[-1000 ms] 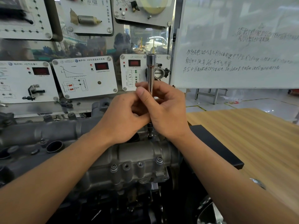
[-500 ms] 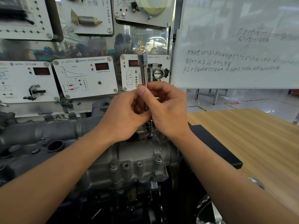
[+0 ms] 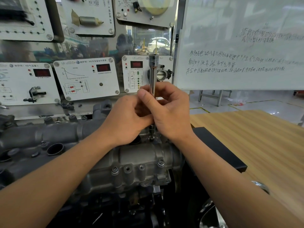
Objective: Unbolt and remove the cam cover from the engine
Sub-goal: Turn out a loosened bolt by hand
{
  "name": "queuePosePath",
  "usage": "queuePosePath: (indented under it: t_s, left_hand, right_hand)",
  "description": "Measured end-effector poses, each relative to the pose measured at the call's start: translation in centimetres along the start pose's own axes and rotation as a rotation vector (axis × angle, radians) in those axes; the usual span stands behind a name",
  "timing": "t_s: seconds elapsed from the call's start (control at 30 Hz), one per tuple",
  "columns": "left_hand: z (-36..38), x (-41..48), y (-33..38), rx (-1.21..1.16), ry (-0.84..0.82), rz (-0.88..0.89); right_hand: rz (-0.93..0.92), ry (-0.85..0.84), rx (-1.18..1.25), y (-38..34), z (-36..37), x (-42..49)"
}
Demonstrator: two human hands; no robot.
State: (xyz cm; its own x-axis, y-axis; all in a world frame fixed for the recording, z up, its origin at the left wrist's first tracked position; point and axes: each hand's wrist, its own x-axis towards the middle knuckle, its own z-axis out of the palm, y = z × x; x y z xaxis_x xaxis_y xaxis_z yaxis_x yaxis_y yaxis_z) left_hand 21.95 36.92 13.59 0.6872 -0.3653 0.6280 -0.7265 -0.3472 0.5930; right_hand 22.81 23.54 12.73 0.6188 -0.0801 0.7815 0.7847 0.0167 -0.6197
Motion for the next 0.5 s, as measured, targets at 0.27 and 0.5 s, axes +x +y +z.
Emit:
queuePosePath:
  t_s: [0.27, 0.5]
  left_hand:
    - [-0.30, -0.40, 0.27, -0.124, -0.151, -0.015]
    - [0.02, 0.08, -0.19, -0.014, 0.014, -0.039]
  right_hand:
    - [0.025, -0.076, -0.053, -0.27, 0.05, 0.07]
    - [0.040, -0.048, -0.010, -0.18, 0.22, 0.15]
